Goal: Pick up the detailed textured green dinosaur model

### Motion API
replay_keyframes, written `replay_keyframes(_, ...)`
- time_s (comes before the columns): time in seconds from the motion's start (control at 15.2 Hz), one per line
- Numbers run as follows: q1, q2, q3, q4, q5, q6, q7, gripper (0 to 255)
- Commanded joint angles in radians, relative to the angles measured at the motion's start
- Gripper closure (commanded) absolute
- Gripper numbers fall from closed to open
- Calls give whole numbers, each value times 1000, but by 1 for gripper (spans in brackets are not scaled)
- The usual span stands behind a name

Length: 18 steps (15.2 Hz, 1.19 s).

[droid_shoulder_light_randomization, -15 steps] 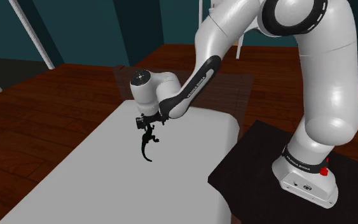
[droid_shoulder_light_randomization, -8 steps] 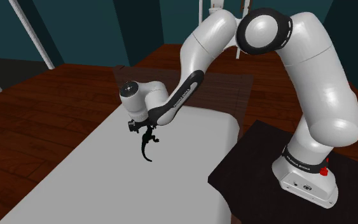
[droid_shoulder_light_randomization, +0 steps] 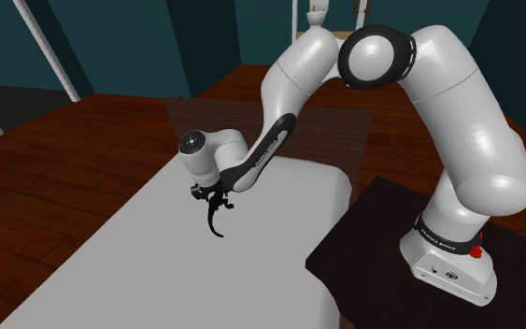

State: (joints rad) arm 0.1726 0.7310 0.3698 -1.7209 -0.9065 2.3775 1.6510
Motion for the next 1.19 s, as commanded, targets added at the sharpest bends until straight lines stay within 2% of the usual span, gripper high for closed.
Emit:
replay_keyframes(0.0,1,3,-1,1,-1,1,1,255)
replay_keyframes(0.53,1,1,-1,-2,-2,2,2,255)
replay_keyframes(1.12,-27,-85,40,-22,57,-53,-54,255)
